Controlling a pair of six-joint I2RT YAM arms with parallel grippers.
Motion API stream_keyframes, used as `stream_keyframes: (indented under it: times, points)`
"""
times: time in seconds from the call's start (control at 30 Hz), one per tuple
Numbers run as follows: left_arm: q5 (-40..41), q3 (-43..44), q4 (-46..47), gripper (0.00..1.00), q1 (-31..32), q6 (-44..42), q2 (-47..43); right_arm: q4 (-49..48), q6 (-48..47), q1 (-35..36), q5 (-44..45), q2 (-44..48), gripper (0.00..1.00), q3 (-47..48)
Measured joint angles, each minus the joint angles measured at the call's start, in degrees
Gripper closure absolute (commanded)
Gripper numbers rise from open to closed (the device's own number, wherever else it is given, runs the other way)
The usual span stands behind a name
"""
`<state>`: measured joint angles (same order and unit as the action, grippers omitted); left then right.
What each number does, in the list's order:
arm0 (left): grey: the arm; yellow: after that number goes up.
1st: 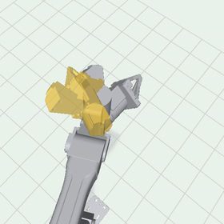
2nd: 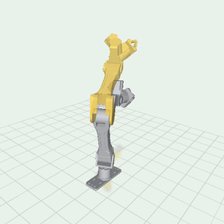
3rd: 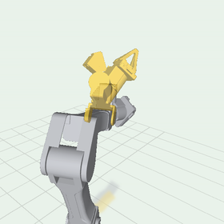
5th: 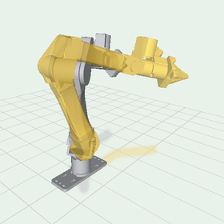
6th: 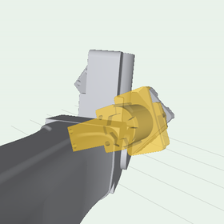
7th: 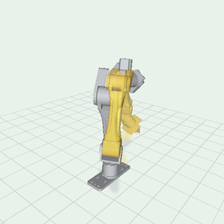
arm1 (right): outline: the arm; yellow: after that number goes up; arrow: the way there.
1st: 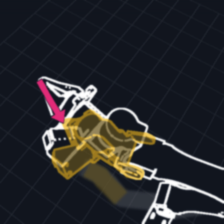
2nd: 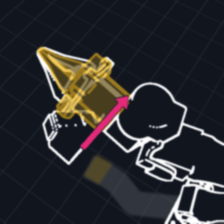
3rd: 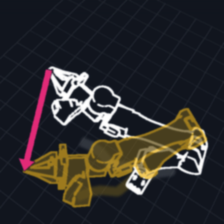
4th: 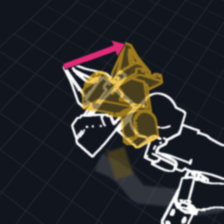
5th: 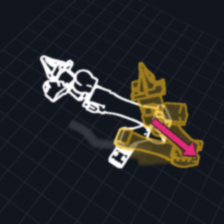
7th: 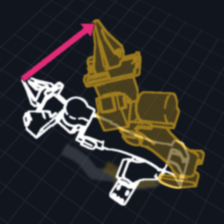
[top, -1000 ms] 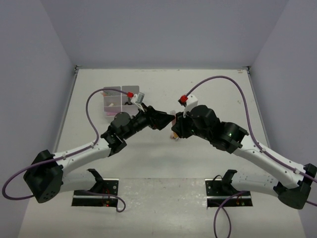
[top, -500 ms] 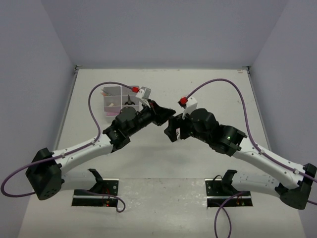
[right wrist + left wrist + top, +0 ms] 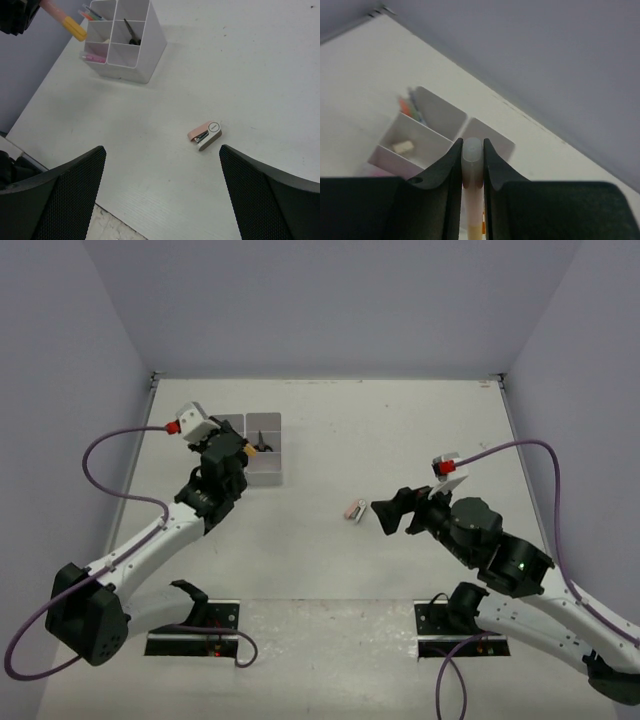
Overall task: Sort the stationery into containers
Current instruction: Place the pen in the storage box.
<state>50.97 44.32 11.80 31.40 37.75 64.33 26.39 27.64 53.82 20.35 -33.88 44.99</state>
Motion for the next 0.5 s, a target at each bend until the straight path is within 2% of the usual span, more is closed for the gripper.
stream_keyframes:
  times: [0.1, 0.23, 0.5]
  points:
    - [5.3, -2.0, 4.6, 1.00, -5.5, -0.8, 4.2, 0.0, -0.1, 0.0, -1.0, 0.2, 0.01, -0.6]
    - [6.3, -6.3, 13.7, 1.00, -11.2, -4.1, 9.0, 0.9, -0.4, 0.0, -2.5, -0.3, 0.01, -0.7]
    - [4.0, -13.2, 26.3, 1.00, -14.5, -4.3, 11.4, 2.9, -1.4, -0.2, -3.3, 1.6, 0.01, -0.7]
